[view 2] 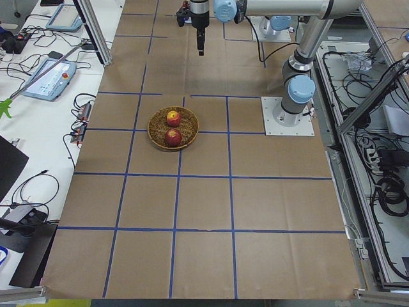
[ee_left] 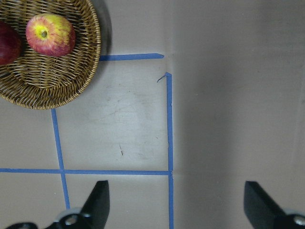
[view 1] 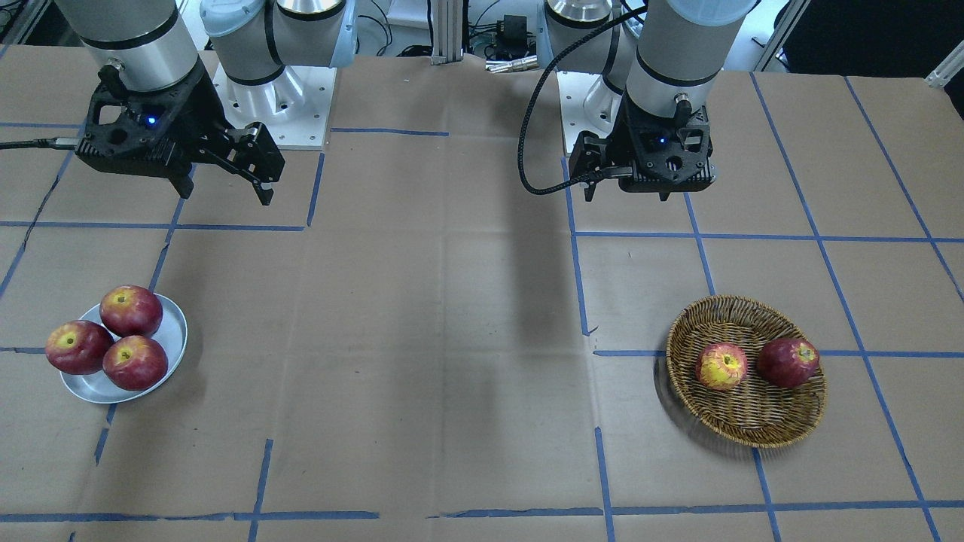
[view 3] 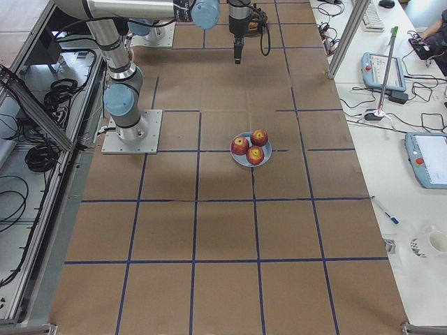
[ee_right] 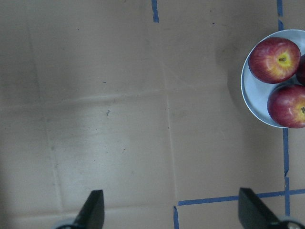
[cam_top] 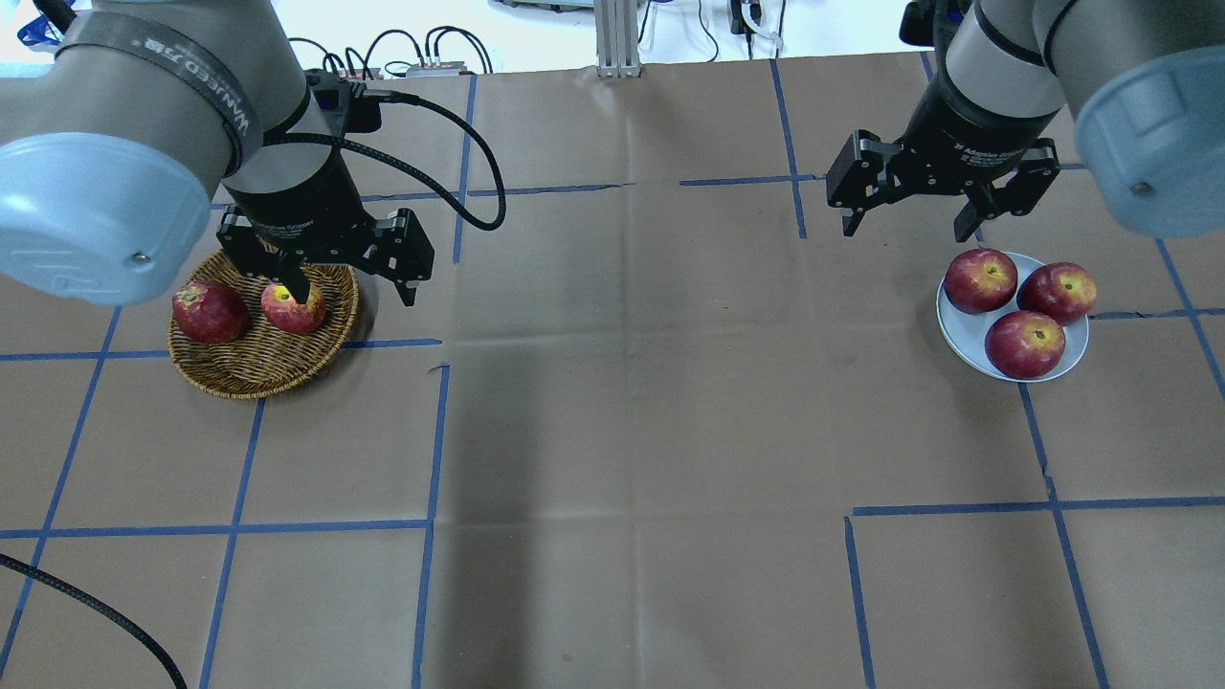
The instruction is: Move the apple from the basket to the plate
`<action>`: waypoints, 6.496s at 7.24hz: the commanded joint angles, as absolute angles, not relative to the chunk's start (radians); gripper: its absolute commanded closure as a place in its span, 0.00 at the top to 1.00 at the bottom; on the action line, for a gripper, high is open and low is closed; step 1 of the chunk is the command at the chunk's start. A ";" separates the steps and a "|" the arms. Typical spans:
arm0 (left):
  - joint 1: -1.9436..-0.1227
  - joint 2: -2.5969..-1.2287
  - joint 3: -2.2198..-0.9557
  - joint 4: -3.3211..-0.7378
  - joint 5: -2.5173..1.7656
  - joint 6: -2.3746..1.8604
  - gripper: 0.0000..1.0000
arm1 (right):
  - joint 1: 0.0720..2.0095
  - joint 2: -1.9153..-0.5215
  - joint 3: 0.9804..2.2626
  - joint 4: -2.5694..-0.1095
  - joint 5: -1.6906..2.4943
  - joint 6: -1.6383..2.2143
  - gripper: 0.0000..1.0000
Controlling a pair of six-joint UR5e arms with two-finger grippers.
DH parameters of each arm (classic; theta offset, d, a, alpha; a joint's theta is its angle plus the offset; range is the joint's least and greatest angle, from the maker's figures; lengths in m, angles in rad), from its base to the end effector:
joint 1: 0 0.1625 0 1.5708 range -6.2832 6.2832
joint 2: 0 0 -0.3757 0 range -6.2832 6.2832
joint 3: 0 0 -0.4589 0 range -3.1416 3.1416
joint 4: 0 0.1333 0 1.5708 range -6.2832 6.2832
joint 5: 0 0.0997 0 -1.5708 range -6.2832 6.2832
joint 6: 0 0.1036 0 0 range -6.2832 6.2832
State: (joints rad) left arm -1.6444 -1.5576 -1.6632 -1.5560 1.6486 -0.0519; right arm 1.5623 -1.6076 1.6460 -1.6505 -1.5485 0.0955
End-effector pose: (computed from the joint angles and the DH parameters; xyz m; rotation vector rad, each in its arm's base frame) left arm -0.1650 -0.5347 0.3924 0.0370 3.0584 0.0909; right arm 0.1309 -0.5498 0.4210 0.1613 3.1127 -0.0628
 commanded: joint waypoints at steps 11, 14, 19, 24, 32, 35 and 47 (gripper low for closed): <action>-1.583 -1.552 -1.664 -1.552 1.661 0.096 0.99 | 1.562 -1.608 1.646 -1.651 -1.548 0.095 1.00; -1.367 -1.604 -1.666 -1.467 1.661 0.372 0.99 | 1.562 -1.608 1.646 -1.651 -1.549 0.095 1.00; -1.292 -1.935 -1.664 -1.146 1.652 0.471 0.99 | 1.562 -1.606 1.646 -1.651 -1.548 0.095 1.00; -1.259 -2.025 -1.667 -1.117 1.646 0.453 0.99 | 1.562 -1.608 1.646 -1.649 -1.548 0.095 1.00; -1.269 -2.057 -1.663 -1.137 1.614 0.428 0.64 | 1.562 -1.608 1.646 -1.649 -1.548 0.095 1.00; -1.393 -1.913 -1.618 -1.218 1.621 0.246 0.65 | 1.560 -1.606 1.646 -1.649 -1.548 0.095 1.00; -1.956 -2.246 -1.453 -1.111 1.579 -0.498 0.66 | 1.560 -1.606 1.646 -1.649 -1.549 0.094 1.00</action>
